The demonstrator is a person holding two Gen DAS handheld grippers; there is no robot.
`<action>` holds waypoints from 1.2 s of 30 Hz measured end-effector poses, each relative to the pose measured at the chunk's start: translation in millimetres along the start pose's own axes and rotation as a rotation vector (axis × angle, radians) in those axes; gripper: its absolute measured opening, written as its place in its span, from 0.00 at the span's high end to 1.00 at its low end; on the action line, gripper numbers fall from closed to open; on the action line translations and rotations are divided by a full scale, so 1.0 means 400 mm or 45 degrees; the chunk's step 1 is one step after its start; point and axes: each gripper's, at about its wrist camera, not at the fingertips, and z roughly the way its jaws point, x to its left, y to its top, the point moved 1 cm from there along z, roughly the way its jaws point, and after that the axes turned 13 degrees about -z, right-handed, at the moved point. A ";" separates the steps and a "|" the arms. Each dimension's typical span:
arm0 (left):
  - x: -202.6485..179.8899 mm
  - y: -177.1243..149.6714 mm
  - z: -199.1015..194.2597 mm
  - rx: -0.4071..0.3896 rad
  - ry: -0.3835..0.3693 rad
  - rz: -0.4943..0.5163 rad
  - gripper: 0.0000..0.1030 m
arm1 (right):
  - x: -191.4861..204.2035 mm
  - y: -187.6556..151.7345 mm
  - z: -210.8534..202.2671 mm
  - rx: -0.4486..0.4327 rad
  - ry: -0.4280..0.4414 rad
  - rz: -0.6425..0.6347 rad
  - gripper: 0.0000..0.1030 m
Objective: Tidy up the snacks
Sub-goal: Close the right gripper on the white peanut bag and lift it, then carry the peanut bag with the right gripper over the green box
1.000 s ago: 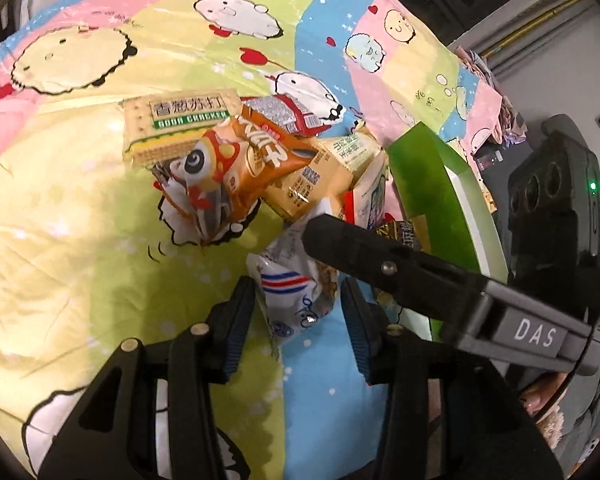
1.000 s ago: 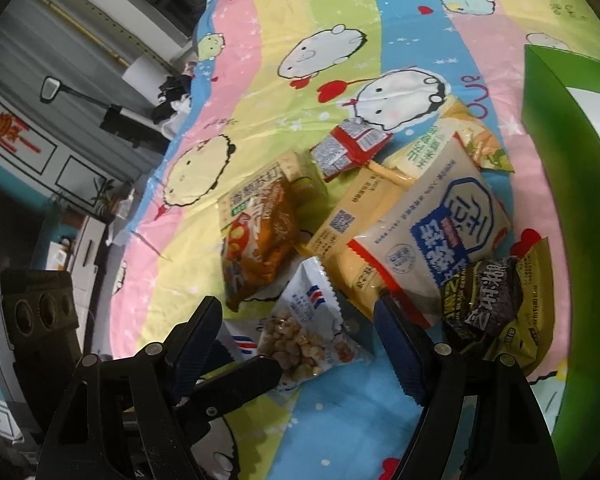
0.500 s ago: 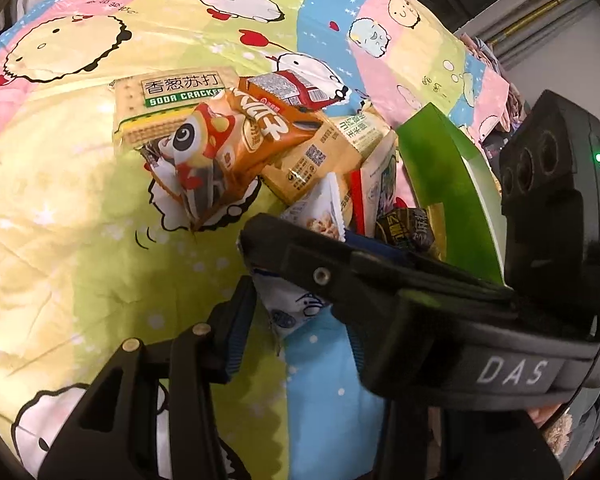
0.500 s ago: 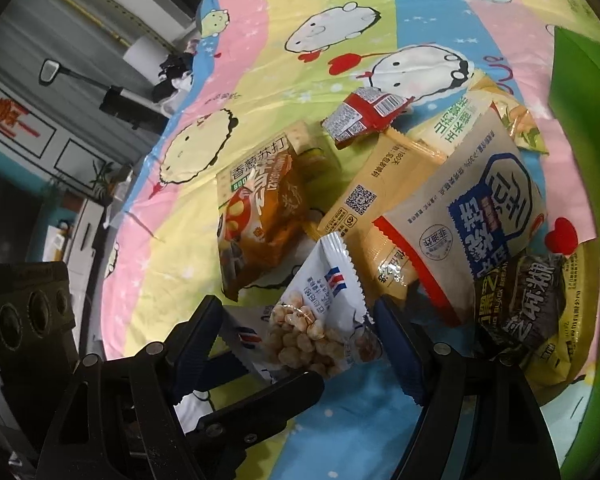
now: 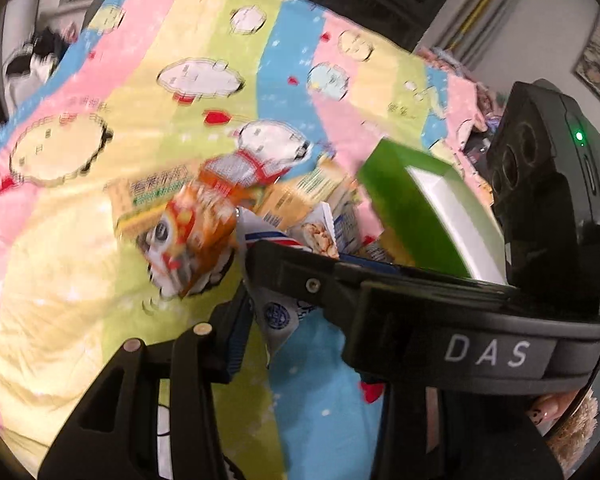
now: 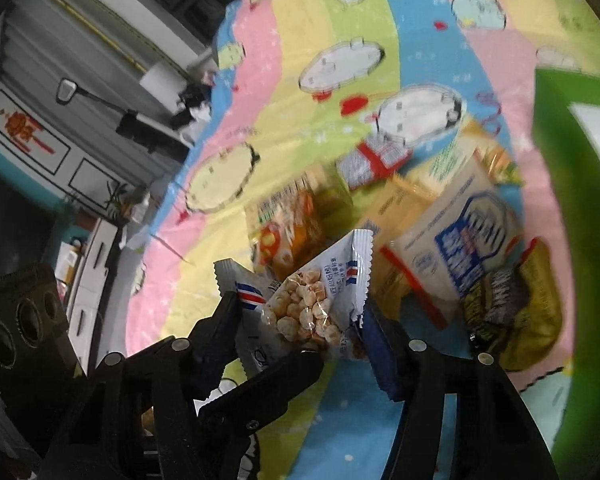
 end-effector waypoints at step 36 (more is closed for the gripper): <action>-0.527 -0.025 0.265 0.224 -0.410 0.320 0.62 | -0.427 -0.098 -0.433 -0.388 -0.398 0.518 0.40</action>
